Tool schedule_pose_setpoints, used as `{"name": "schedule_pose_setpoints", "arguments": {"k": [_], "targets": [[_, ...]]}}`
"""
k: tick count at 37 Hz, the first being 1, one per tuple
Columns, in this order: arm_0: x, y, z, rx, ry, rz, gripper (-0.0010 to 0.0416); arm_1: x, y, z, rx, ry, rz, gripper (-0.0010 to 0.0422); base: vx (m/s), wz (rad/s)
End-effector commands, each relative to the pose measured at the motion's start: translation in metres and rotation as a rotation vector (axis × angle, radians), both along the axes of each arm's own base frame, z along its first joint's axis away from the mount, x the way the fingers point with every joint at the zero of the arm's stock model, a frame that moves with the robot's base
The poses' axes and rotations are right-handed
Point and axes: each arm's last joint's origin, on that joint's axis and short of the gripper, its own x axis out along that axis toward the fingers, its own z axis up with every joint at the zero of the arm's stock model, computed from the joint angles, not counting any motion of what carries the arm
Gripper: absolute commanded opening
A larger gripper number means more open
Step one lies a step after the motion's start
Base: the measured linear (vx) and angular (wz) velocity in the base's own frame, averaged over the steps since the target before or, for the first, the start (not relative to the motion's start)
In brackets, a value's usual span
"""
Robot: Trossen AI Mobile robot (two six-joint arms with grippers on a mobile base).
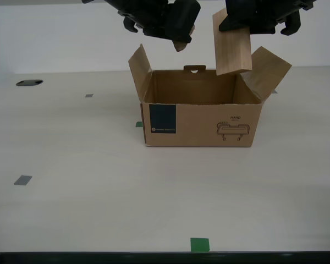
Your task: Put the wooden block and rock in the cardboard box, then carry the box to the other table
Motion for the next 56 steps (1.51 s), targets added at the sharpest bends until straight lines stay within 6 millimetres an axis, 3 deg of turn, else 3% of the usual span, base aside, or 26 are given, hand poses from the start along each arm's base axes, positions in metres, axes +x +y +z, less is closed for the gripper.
{"name": "schedule_pose_setpoints", "arguments": {"k": [1, 16, 32, 36, 43, 47, 56], "targets": [[0.002, 0.001, 0.005, 0.012, -0.017, 0.002, 0.0, 0.001, -0.001, 0.004, -0.023, 0.002, 0.004, 0.0, 0.0, 0.0], [0.009, 0.004, 0.025, 0.043, -0.061, -0.004, 0.0, 0.002, -0.002, 0.007, -0.029, -0.003, 0.005, 0.0, 0.0, 0.0], [0.008, 0.005, 0.022, 0.034, -0.039, -0.001, 0.0001, 0.002, -0.002, 0.007, -0.028, -0.002, 0.004, 0.0001, 0.0, 0.0], [0.008, 0.005, 0.022, 0.033, -0.039, -0.002, 0.0001, 0.002, -0.002, 0.007, -0.028, -0.002, 0.003, 0.0023, 0.0, 0.0], [0.008, 0.005, 0.022, 0.027, -0.043, 0.0, 0.0006, 0.001, -0.003, 0.007, -0.028, -0.001, 0.002, 0.0099, 0.0, 0.0], [0.008, 0.005, 0.022, 0.027, -0.043, -0.001, 0.0039, 0.001, -0.003, 0.007, -0.029, -0.001, 0.002, 0.0142, 0.0, 0.0], [0.008, 0.005, 0.022, 0.034, -0.034, -0.006, 0.0166, 0.001, -0.003, 0.007, -0.056, 0.037, 0.029, 0.0217, 0.0, 0.0]]}}
